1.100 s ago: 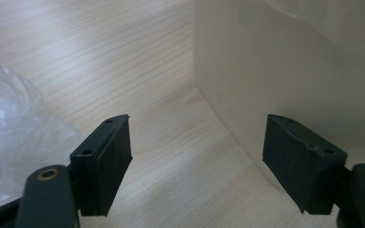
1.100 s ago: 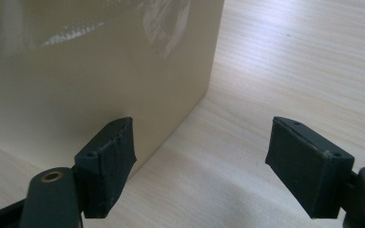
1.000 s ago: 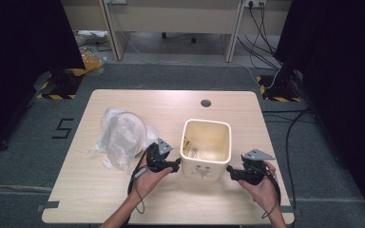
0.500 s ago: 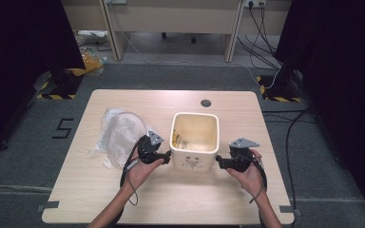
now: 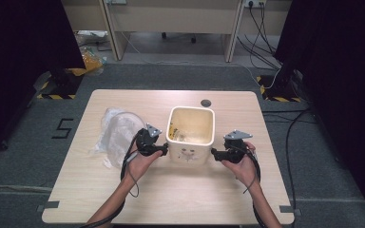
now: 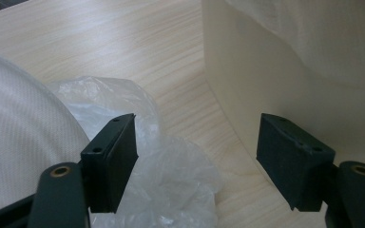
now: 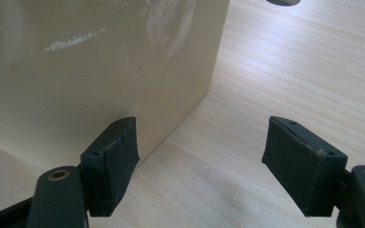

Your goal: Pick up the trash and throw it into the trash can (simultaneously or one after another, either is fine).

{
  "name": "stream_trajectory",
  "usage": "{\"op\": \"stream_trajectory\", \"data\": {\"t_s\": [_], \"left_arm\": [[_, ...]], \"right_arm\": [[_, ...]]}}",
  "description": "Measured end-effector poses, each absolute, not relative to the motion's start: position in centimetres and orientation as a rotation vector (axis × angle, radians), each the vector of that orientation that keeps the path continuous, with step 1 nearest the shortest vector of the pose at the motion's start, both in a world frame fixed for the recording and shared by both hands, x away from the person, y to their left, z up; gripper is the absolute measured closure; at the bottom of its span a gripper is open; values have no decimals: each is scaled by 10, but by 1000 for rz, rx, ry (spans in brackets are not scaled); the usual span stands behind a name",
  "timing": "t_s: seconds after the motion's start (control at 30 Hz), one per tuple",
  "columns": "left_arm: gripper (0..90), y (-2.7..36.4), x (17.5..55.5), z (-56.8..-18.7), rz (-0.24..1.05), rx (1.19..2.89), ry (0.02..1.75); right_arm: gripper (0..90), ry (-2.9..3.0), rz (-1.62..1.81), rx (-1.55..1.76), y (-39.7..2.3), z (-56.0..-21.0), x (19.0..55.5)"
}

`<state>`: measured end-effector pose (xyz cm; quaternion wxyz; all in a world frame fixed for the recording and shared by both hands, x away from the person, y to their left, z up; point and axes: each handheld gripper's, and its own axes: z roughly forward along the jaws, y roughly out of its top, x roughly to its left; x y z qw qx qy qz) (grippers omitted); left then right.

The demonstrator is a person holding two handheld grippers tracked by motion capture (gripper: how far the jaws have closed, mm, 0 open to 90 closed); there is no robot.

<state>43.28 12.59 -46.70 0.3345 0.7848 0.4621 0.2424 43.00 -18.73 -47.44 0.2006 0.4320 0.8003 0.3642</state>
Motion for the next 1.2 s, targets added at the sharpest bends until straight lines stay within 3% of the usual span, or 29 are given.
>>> {"op": "stream_trajectory", "data": {"t_s": [0.87, 1.2], "left_arm": [[280, 129, 442, -466, 646, 2037, 1241], [184, 141, 417, -444, 606, 2020, 1185]], "right_arm": [[268, 2237, 1034, 1235, -184, -475, 449], [250, 2282, 1022, 1244, -190, -481, 428]]}}
